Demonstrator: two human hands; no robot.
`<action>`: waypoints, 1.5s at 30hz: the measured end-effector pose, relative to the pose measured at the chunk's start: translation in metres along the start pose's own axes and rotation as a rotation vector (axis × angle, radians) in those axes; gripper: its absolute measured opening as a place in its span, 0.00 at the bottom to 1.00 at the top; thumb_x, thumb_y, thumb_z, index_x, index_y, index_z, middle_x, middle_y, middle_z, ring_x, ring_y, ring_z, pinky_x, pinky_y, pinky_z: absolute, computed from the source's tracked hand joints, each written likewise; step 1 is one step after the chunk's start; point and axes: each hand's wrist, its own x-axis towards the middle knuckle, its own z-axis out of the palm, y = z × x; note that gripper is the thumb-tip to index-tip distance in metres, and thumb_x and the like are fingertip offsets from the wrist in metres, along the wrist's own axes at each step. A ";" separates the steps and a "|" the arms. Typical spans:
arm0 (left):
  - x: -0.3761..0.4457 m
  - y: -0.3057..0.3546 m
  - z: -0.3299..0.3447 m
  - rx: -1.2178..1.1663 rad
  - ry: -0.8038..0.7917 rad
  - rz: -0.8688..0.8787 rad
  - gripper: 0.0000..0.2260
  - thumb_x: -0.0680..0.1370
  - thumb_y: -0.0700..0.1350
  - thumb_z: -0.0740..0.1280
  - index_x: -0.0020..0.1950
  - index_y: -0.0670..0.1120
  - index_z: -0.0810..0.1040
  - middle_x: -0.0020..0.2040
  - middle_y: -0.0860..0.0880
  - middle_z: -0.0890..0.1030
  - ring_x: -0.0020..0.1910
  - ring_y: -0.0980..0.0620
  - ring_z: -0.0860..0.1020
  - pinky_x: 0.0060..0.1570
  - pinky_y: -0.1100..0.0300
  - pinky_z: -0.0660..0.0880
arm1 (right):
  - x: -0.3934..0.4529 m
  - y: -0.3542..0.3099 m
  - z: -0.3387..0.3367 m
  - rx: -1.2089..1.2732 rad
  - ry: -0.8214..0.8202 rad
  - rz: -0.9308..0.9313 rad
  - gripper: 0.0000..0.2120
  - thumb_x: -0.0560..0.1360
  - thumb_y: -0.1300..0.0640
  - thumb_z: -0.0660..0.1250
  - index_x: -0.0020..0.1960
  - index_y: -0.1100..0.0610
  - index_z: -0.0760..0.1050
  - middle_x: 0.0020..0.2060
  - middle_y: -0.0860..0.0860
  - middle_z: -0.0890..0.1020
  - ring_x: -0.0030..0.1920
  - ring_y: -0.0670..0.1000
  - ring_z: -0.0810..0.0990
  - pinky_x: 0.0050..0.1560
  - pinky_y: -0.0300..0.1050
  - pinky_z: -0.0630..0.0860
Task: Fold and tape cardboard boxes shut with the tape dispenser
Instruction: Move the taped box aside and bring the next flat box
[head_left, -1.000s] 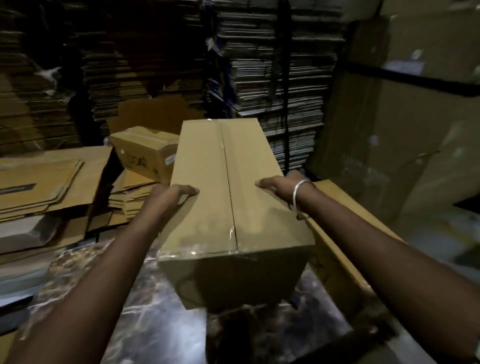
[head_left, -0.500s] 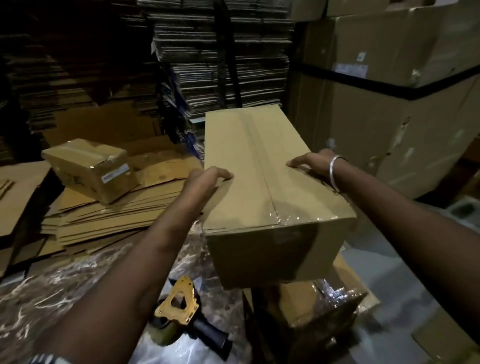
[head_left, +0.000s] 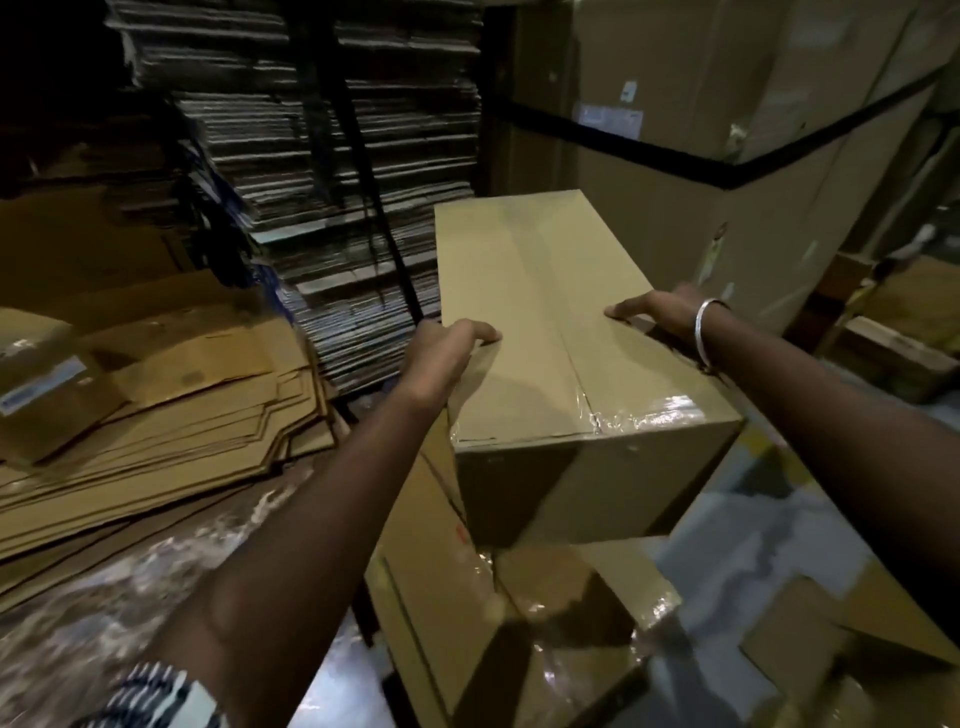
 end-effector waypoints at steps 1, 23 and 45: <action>0.012 -0.001 0.016 0.004 0.008 -0.004 0.29 0.52 0.58 0.76 0.49 0.47 0.84 0.44 0.48 0.86 0.42 0.42 0.85 0.49 0.42 0.82 | 0.016 0.006 -0.007 -0.004 0.007 0.003 0.29 0.63 0.41 0.80 0.50 0.62 0.76 0.41 0.55 0.79 0.39 0.55 0.76 0.40 0.46 0.70; 0.163 -0.177 0.312 0.364 0.149 -0.497 0.13 0.72 0.45 0.76 0.43 0.44 0.72 0.46 0.43 0.79 0.43 0.46 0.78 0.44 0.53 0.78 | 0.359 0.347 0.026 -0.162 -0.314 0.202 0.51 0.43 0.27 0.79 0.56 0.60 0.82 0.49 0.53 0.86 0.50 0.58 0.84 0.57 0.58 0.80; 0.165 -0.490 0.431 0.342 0.300 -0.807 0.33 0.73 0.40 0.76 0.74 0.44 0.66 0.66 0.42 0.76 0.63 0.40 0.75 0.61 0.52 0.73 | 0.378 0.618 0.147 -0.331 -0.543 0.305 0.30 0.65 0.55 0.81 0.63 0.53 0.74 0.56 0.54 0.82 0.55 0.58 0.81 0.60 0.55 0.78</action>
